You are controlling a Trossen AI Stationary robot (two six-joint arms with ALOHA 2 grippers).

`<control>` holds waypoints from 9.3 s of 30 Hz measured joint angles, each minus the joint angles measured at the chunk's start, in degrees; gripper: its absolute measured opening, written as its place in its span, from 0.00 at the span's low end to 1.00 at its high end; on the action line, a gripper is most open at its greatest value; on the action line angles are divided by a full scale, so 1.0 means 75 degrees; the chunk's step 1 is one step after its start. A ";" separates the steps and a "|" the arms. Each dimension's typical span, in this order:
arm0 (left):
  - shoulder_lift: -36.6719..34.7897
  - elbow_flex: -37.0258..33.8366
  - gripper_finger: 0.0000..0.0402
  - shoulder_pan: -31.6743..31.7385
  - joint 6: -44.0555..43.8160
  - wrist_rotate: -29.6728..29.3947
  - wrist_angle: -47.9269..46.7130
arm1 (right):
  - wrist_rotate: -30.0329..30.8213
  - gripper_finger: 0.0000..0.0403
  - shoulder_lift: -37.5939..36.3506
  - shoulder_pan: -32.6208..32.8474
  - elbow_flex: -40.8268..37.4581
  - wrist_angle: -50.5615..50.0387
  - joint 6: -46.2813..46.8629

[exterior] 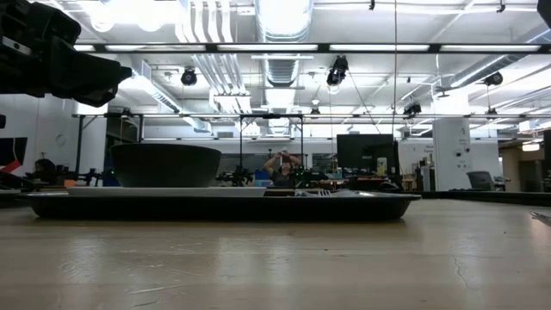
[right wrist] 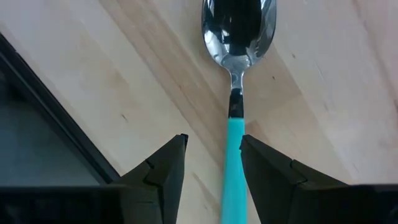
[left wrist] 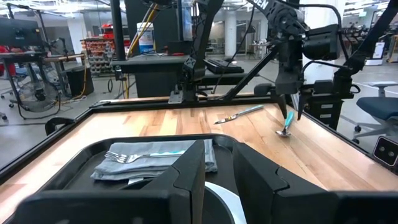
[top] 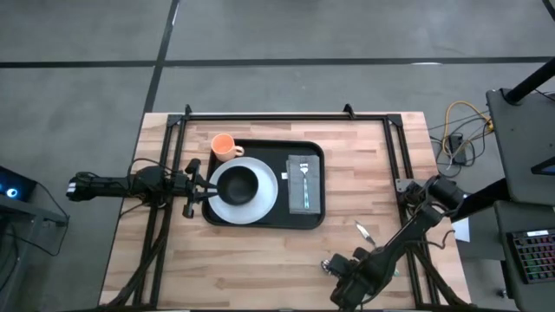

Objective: Set up tray
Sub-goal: Put the blue spoon on the gray napkin to the left of the white and blue fork, then put the white and blue knife on the gray napkin to the right of the white and blue fork

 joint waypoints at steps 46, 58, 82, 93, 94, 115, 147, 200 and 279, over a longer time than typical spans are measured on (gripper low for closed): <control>0.0000 0.0000 0.16 0.0002 -0.0003 0.0002 0.0002 | -0.0489 0.07 -0.0091 -0.0290 -0.0802 0.0772 0.0245; 0.0000 0.0000 0.16 -0.0001 0.0000 0.0002 0.0002 | 0.0373 0.07 -0.0145 -0.1033 -0.0078 0.0728 -0.0477; 0.0000 0.0000 0.16 0.0001 -0.0001 0.0002 0.0002 | 0.0551 0.07 -0.0142 -0.3731 0.0491 0.0616 -0.1320; 0.0000 0.0000 0.16 0.0000 -0.0001 0.0002 0.0002 | 0.0948 0.07 -0.0140 -0.5327 0.0487 0.0617 -0.1948; 0.0000 0.0000 0.16 0.0000 -0.0001 0.0002 0.0002 | 0.0983 0.07 -0.0140 -0.5405 0.0484 0.0620 -0.1920; 0.0000 0.0000 0.16 0.0000 -0.0001 0.0002 0.0002 | 0.1309 0.07 0.0269 -0.6477 0.0120 0.1442 -0.0914; 0.0000 0.0000 0.16 0.0000 -0.0003 0.0002 0.0002 | 0.2094 0.23 0.0275 -0.6607 -0.0080 0.1555 -0.0653; 0.0000 0.0000 0.16 -0.0001 -0.0001 0.0002 0.0002 | 0.2332 0.13 0.0989 -0.6320 0.0500 0.1829 -0.1037; 0.0000 0.0002 0.16 -0.0001 0.0000 0.0002 0.0002 | 0.2277 0.38 0.0822 -0.6501 0.0500 0.1197 -0.0838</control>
